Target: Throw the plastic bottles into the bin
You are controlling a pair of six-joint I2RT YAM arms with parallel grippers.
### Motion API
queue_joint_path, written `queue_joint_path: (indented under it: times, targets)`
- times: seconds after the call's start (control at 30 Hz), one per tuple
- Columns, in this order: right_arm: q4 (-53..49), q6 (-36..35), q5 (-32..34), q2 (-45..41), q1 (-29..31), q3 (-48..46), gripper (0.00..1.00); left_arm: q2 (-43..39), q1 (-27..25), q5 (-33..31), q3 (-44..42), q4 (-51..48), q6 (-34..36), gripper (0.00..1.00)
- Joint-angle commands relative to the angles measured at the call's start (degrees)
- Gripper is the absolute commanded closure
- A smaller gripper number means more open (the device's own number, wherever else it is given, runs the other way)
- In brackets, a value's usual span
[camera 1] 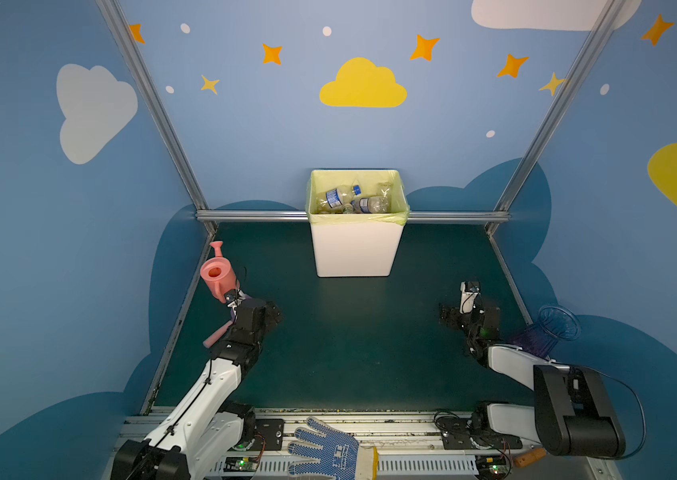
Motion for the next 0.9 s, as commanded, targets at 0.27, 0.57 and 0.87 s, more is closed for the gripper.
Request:
queue_joint_path:
  times: [0.27, 0.57, 0.87]
  targets:
    - [12.0, -1.8, -4.0, 11.0, -2.2, 4.6, 0.04, 4.4, 0.1, -4.2, 3.3, 2.6, 5.0, 0.00]
    - [13.3, -2.4, -3.3, 11.8, -1.4, 4.6, 0.02, 5.7, 0.1, -21.4, 2.7, 12.4, 20.4, 0.00]
    - [13.7, -2.4, -3.3, 12.0, -1.4, 4.5, 0.02, 18.5, 2.6, -24.5, -7.5, 42.7, 26.4, 0.00]
